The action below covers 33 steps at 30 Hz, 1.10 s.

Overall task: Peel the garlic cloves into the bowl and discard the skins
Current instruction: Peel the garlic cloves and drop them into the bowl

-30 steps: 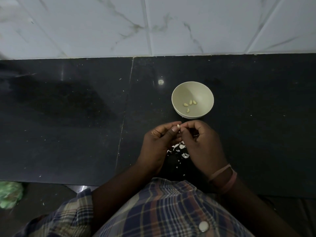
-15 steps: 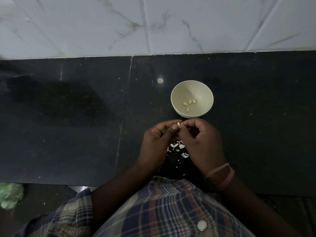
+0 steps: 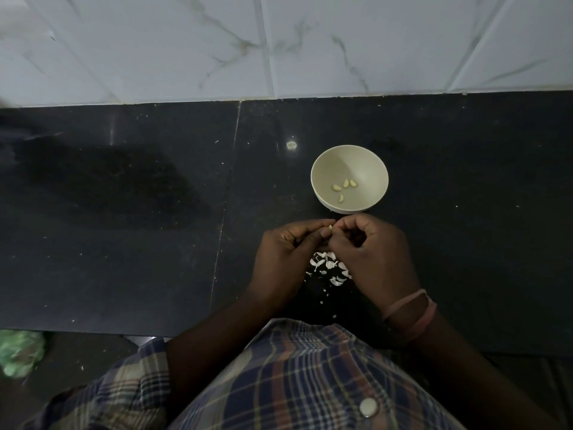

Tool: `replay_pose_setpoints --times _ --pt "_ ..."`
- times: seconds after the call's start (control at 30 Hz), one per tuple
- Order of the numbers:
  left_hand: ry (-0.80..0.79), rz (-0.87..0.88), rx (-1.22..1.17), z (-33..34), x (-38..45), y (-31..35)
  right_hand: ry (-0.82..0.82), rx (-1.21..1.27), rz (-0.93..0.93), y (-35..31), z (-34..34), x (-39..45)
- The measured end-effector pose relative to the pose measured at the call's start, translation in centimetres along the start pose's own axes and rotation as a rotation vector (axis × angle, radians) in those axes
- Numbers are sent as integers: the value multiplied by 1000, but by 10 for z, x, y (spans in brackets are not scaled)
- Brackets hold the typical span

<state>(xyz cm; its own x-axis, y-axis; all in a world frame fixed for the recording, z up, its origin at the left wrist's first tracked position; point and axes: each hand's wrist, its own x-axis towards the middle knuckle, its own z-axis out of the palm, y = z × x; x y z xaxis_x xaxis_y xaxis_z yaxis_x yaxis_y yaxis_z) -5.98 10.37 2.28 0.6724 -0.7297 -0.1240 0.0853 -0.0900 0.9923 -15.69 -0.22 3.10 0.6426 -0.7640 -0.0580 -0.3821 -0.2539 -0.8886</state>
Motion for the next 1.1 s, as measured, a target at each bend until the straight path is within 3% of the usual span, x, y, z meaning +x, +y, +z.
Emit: replay_pose_setpoints --times 0.23,0.67,1.1 --pt "19 -26 -40 0 0 4 -66 73 59 -4 -5 2" --pt "-87 -41 35 -5 3 1 -113 176 147 -13 -11 1" --pt "-61 -99 -146 0 1 1 -138 327 211 -15 -12 -1"
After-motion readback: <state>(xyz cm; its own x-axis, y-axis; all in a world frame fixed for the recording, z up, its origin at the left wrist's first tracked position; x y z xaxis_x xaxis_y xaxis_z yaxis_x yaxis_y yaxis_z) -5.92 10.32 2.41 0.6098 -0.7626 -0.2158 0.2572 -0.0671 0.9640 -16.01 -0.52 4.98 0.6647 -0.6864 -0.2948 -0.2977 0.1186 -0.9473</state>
